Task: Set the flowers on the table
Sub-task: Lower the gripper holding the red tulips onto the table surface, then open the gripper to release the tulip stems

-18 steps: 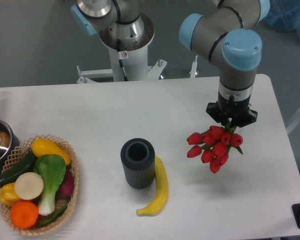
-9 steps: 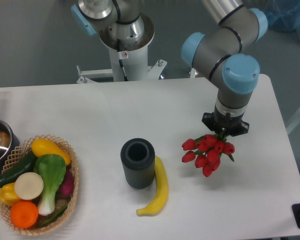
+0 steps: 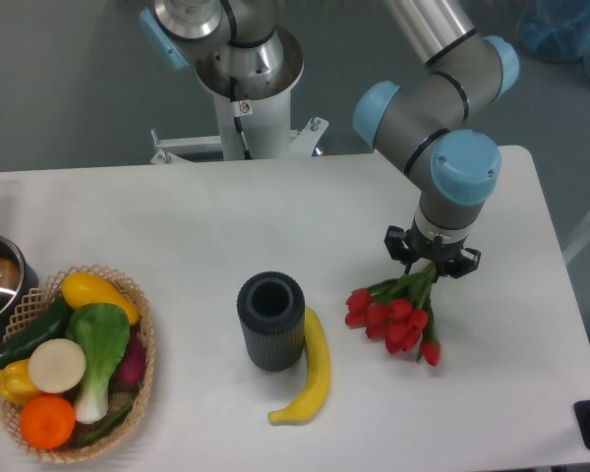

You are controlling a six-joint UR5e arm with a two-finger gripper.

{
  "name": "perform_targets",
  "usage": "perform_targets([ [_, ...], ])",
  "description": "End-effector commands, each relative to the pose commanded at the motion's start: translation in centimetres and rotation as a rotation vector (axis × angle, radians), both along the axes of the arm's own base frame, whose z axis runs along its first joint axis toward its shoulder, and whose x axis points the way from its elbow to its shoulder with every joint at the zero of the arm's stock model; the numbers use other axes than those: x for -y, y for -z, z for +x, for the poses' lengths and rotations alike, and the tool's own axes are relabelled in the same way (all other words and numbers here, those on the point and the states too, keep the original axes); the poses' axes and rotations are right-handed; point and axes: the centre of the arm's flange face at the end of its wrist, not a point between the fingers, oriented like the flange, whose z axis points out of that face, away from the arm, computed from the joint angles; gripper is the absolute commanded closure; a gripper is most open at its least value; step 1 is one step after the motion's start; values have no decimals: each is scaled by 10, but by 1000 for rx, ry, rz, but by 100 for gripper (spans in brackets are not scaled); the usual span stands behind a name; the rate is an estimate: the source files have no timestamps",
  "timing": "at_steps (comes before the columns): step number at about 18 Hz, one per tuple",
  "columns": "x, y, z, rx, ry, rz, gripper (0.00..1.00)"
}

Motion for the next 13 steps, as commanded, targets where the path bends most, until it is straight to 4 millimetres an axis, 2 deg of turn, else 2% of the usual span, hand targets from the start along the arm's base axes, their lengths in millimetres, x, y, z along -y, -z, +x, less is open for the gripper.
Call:
perform_targets([
  [3,2,-10,0,-17,2,10,0],
  [7,13,-43,-1,-87,-18,48,0],
  [10,45,-72,-6,-127,-65,72,0],
  [13,73,-81,-23,-146,-57,71,0],
])
